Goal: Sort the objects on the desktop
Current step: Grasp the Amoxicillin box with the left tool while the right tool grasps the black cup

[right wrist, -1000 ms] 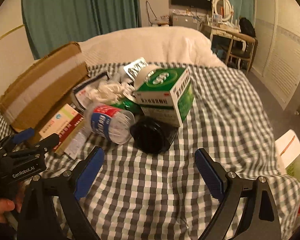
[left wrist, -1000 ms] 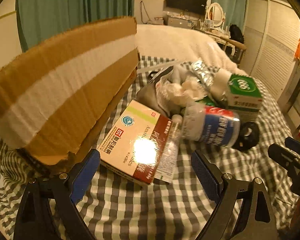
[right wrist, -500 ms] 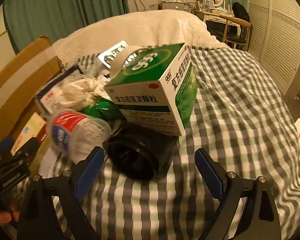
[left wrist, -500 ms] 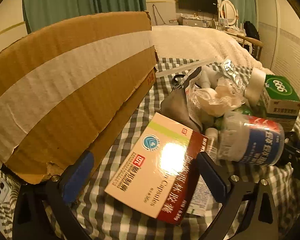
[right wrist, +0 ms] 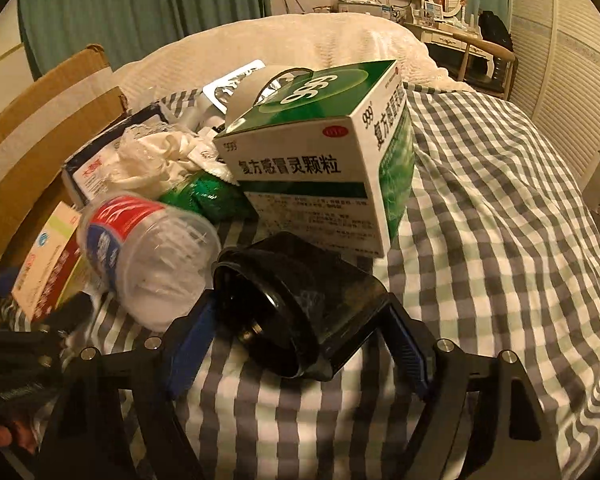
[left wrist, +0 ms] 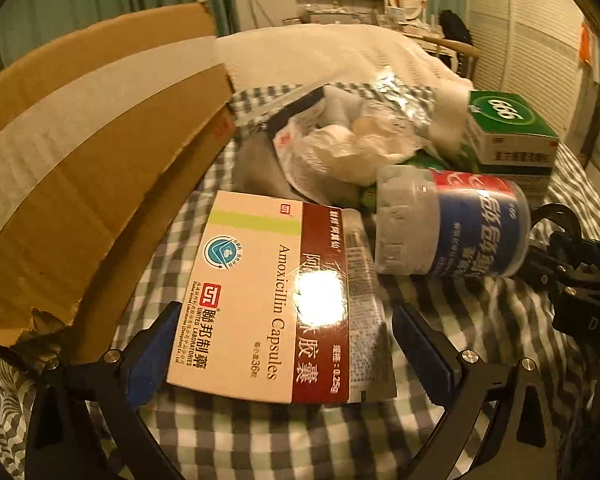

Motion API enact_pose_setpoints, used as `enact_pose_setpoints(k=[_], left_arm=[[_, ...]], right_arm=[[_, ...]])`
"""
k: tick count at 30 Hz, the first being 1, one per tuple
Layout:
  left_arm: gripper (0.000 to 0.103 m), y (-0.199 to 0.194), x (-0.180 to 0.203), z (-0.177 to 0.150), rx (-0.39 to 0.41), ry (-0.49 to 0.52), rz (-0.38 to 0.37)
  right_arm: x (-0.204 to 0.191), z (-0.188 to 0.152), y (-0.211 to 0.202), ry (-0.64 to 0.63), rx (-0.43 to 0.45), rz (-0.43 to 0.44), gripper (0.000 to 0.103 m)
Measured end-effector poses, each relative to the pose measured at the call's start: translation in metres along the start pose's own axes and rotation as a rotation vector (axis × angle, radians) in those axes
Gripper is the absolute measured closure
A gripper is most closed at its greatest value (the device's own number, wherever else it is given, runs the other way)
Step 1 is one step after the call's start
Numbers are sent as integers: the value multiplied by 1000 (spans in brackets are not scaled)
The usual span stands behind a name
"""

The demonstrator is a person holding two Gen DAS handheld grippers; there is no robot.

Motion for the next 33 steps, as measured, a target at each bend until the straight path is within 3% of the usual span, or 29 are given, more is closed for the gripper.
enact_pose_setpoints(k=[6,8,9,15,19,26,33], left_arm=[[1,-8,-20,13,64,-114,-6],[20,-3,-25,10,52,-148,-39],[22,0,-24,7,34,-159,-61],[20,6,-12,-3,-10,-56,0],[24,4,-15,-2,8,-102,-28],[25,-11,-8,4,24,-77,6],[25,-52,-9,26,84,-82,9]], right_arm=[[5,-4,-11,30,-1,23,24],[4,-5,-13,20,2,22,24],[2,-5,-13,12,2,21,24],[-2,-11,-15,-14,-4,25,24],[-3,-12,-13,-11,-8,24,24],[-2,-10,-24,-8,11,26,24],[1,-6,-52,14,28,45,24]])
Point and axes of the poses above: each gripper's, at about its wrist camera, not at the fingertips, and y roughly the way its jaws point, x to its right, z to its top, the point moved 10 cm from there along y, roughly the way its jaws point, and after that the axes turned 10 degrees about -z, right-handed, at the moved point
